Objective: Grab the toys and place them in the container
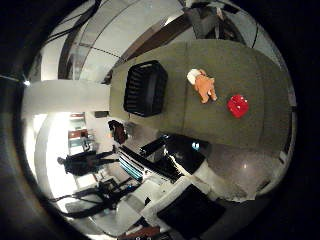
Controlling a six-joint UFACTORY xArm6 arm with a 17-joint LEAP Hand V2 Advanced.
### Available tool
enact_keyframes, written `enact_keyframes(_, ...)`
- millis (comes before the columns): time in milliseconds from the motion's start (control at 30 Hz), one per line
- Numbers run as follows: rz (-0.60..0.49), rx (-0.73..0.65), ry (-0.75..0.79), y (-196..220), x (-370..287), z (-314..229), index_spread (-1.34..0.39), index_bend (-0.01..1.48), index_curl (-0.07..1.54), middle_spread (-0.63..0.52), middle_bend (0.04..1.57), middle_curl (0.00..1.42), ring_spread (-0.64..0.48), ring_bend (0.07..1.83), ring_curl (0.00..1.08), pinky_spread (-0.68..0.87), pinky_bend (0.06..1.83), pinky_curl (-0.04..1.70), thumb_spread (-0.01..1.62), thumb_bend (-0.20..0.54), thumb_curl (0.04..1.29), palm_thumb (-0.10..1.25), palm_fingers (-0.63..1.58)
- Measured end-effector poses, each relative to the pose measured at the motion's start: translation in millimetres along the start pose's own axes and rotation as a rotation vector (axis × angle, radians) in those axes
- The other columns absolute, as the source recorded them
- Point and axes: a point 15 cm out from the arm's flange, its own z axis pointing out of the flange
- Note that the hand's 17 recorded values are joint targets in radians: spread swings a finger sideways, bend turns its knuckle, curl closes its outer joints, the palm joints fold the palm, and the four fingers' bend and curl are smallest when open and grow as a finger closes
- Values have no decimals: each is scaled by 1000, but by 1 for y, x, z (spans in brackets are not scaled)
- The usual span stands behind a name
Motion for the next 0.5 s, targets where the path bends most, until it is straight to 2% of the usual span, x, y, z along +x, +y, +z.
enact_keyframes(200,103,-30,-71,-15,-56,12,-174,152,286,162,195,324,202,353,272,284,559,107,1126,-24,282,506,179)
enact_keyframes(367,151,-113,-113,-21,-86,55,-120,152,273,210,197,322,221,383,270,296,615,111,1135,-22,274,464,115)
enact_keyframes(500,173,-100,-106,-40,-88,88,-111,156,270,218,203,327,222,388,266,303,639,111,1138,-22,271,454,100)
